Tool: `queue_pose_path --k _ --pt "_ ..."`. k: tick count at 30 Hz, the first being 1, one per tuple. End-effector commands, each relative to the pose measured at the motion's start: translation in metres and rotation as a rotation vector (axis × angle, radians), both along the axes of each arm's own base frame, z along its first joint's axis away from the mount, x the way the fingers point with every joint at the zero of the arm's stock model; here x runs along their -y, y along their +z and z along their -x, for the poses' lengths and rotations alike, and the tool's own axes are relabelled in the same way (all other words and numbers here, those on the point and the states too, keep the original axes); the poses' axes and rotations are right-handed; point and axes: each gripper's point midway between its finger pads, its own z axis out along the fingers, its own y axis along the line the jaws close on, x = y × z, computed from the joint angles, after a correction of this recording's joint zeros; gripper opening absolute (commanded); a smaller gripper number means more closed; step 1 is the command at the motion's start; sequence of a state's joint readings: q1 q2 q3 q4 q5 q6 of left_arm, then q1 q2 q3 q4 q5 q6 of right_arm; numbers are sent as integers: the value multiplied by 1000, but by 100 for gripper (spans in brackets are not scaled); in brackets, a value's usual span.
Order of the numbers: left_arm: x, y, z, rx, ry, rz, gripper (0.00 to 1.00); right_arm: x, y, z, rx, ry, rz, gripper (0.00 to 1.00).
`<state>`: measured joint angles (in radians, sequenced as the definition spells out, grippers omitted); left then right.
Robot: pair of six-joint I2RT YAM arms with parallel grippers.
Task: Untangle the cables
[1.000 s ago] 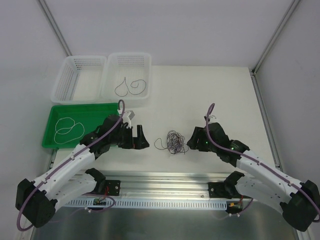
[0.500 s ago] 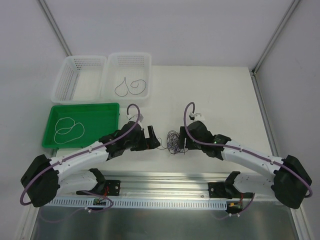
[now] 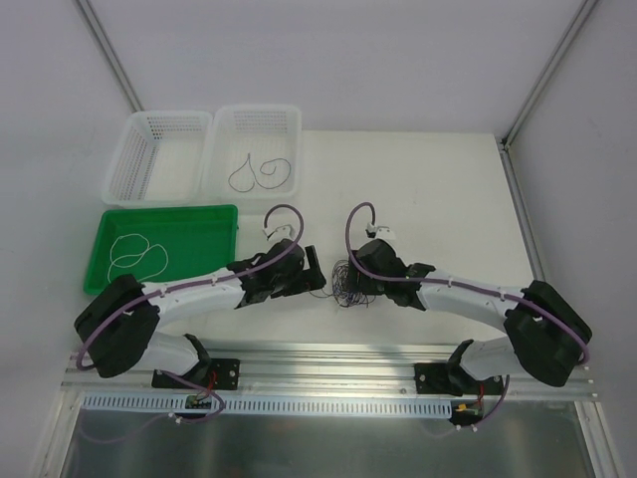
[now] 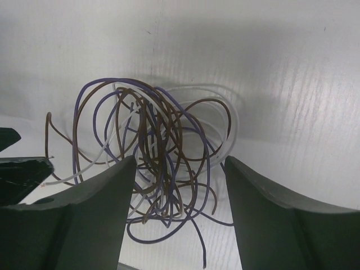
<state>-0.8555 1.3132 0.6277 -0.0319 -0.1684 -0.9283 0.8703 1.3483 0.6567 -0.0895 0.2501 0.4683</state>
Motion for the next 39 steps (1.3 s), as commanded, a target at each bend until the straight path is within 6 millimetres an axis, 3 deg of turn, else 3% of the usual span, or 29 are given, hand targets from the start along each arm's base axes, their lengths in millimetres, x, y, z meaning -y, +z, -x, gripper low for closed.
queue_pose_path --k 1,7,10,12,14,15,16,17,19,22,29,34,39 --pt "20 8 -12 34 10 11 96 -15 13 -14 45 -23 -58 68" --pt "38 -3 -12 17 -21 -27 88 -14 0 -11 23 -30 -54 66" --pt "42 -12 -12 7 -27 -50 75 -11 -5 -8 11 -35 -44 62" --pt "41 -17 -11 3 -27 -66 62 -10 -6 -7 9 -36 -43 58" --pt "37 -20 -10 3 -22 -75 36 -7 -8 -7 13 -44 -33 50" --pt "35 -18 -11 14 -14 -76 15 -4 -11 -5 9 -45 -27 45" --pt "33 -17 -11 21 -10 -78 4 -1 -11 -7 19 -57 -19 35" --pt "28 -18 -9 23 -10 -87 0 0 -11 -6 21 -60 -16 29" --pt "23 -10 -11 61 -5 -89 0 8 -14 -6 30 -77 11 12" --pt "10 -1 -13 113 7 -109 0 23 -11 -4 46 -88 60 1" --pt "-39 23 -15 224 74 -210 0 81 11 -1 108 -172 170 1" --pt "-67 45 -18 285 117 -254 0 128 49 3 197 -266 203 1" --pt "-82 79 -20 372 135 -233 0 156 99 9 314 -321 185 2"
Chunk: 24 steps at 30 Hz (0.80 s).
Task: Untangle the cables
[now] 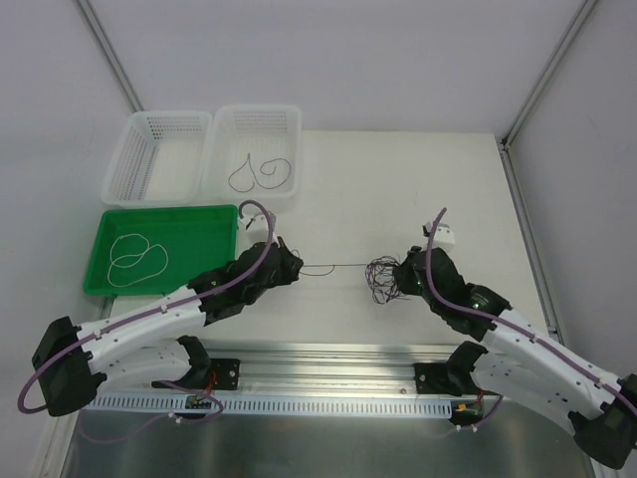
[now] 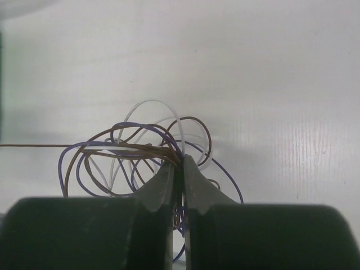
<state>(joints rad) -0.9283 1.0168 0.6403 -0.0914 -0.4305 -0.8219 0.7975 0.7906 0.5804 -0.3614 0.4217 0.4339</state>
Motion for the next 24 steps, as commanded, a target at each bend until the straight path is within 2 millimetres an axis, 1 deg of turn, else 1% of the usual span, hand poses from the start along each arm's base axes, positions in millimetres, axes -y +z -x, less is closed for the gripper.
queue_pose_path --k 1,2,3,5,6,8,9,10,11,12,13,14,15,16,18,20,21,23,24 --pt "-62 -5 -6 45 122 -228 0 79 24 6 72 -186 214 3" --pt "-66 0 -6 56 129 -218 0 84 31 7 87 -201 209 4" --pt "-69 1 -6 61 139 -221 0 87 40 9 106 -206 206 6" --pt "-79 0 -7 60 165 -225 0 98 49 14 135 -225 208 11" --pt "-82 -2 -7 51 173 -230 0 100 51 14 147 -225 210 20" --pt "-80 -7 -5 29 161 -220 0 98 50 15 156 -206 200 30" --pt "-77 -9 -4 16 154 -211 0 96 47 15 148 -194 202 40" --pt "-70 -10 -2 -2 128 -195 0 91 40 15 132 -174 196 47" --pt "-67 -17 -1 -29 117 -207 0 87 36 14 115 -165 198 54" --pt "-62 -21 -1 -46 103 -209 0 83 27 14 79 -149 218 63" --pt "-56 -22 0 -64 79 -203 0 77 22 14 54 -125 218 66" --pt "-54 -31 0 -91 70 -227 0 74 18 13 37 -118 224 67" --pt "-52 -35 1 -106 62 -232 0 71 11 12 5 -108 247 68" --pt "-50 -37 1 -117 56 -234 0 70 9 12 -4 -101 252 68" --pt "-47 -44 3 -141 51 -234 0 58 5 13 -27 -51 230 69" --pt "-44 -44 4 -149 42 -227 0 34 5 10 -19 38 167 71" --pt "-44 -45 4 -149 39 -229 0 21 -1 14 -43 108 137 72" --pt "-43 -44 4 -150 33 -226 0 6 -5 13 -58 155 111 74" --pt "-43 -44 5 -150 31 -223 0 -4 -6 13 -65 179 81 78"
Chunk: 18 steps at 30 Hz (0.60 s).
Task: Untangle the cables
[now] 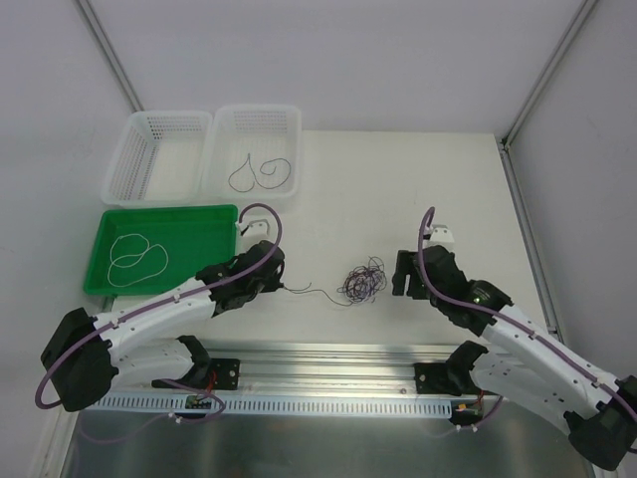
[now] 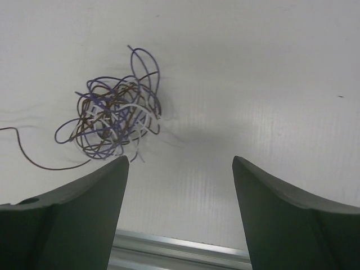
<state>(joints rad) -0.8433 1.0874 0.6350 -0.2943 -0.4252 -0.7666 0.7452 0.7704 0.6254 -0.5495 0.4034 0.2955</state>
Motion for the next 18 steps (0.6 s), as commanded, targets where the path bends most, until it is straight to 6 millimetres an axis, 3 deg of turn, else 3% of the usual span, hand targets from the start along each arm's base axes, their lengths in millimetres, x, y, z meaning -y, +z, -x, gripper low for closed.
queue_pose_path --k 1,7,8,13,16,18 --pt "8 13 -2 13 -16 38 0 -42 -2 -2 -29 132 -108 79" --pt "7 11 1 7 -22 42 0 -80 -7 -5 -25 159 -118 87" --pt "7 10 1 5 -21 38 0 -84 -20 -5 -56 165 -76 86" --pt "2 8 1 14 -16 24 0 -98 -43 -17 -104 157 -3 76" --pt "-3 8 2 27 -11 21 0 -92 -55 -25 -105 118 68 63" --pt "-9 10 1 50 -2 3 0 -82 -55 -29 -95 85 119 35"
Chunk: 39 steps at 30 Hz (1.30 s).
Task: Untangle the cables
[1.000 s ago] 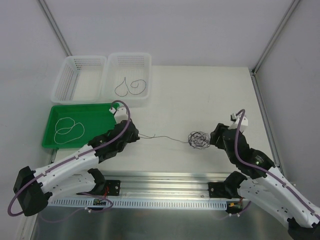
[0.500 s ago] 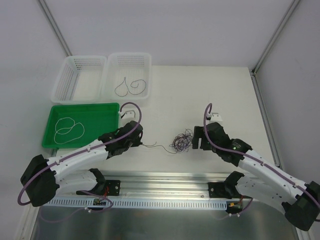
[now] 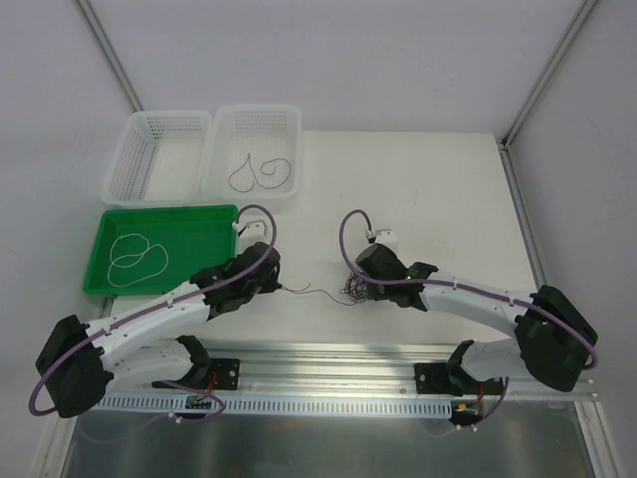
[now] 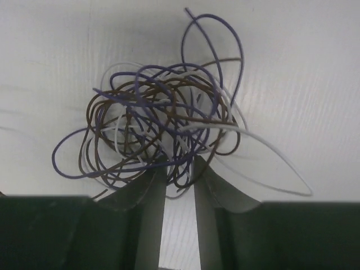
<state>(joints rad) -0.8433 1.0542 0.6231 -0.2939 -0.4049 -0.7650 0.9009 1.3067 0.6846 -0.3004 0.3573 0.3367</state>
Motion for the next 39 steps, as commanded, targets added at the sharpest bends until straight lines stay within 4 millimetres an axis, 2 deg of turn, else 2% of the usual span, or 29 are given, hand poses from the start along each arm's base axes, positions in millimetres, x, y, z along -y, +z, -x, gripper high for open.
queue_pose_path --k 1,2,3,5,7,9,14,17,20,22,25,26,27,28,29,32,33,35,36,39 --pt "-13 9 -4 62 14 -28 0 2 27 -24 114 -73 12 26" --pt "-18 11 -5 80 23 -50 0 6 34 -26 134 -77 30 12" --pt "-23 11 -5 87 31 -65 0 21 39 -26 154 -95 86 8" --pt "-35 15 -7 100 61 -82 0 39 64 -31 206 -133 99 1" --pt "-50 21 -12 107 112 -83 0 69 96 -35 268 -193 124 1" --pt "-65 25 -12 101 149 -103 0 90 125 -36 319 -223 123 1" --pt "-90 52 -15 158 219 -105 0 149 202 -34 485 -375 -6 1" --pt "-100 64 -15 183 241 -125 0 171 235 -29 548 -431 -47 1" --pt "-108 67 -16 183 268 -144 0 174 260 -22 589 -419 -110 1" --pt "-110 64 -15 169 271 -157 0 172 260 -22 577 -400 -121 4" --pt "-108 57 -14 137 263 -169 0 170 241 -22 527 -395 -103 4" --pt "-98 54 -12 112 220 -136 0 168 233 -22 505 -392 -105 1" --pt "-87 49 -13 92 164 -128 0 155 216 -22 455 -339 -133 1" --pt "-75 49 -14 94 78 -128 0 145 207 -22 432 -300 -163 1" --pt "-51 49 -14 91 -18 -65 9 123 189 -21 380 -223 -234 1" --pt "-5 46 -5 99 -240 -34 29 95 161 -17 289 -127 -317 1" --pt "16 54 -5 128 -308 16 54 88 147 -15 248 -112 -335 1" --pt "43 52 5 131 -432 25 74 86 130 -14 192 -112 -313 1" --pt "60 53 6 131 -493 52 88 84 123 -14 169 -108 -301 1" --pt "91 58 16 144 -622 67 96 82 101 -12 112 -107 -264 2"
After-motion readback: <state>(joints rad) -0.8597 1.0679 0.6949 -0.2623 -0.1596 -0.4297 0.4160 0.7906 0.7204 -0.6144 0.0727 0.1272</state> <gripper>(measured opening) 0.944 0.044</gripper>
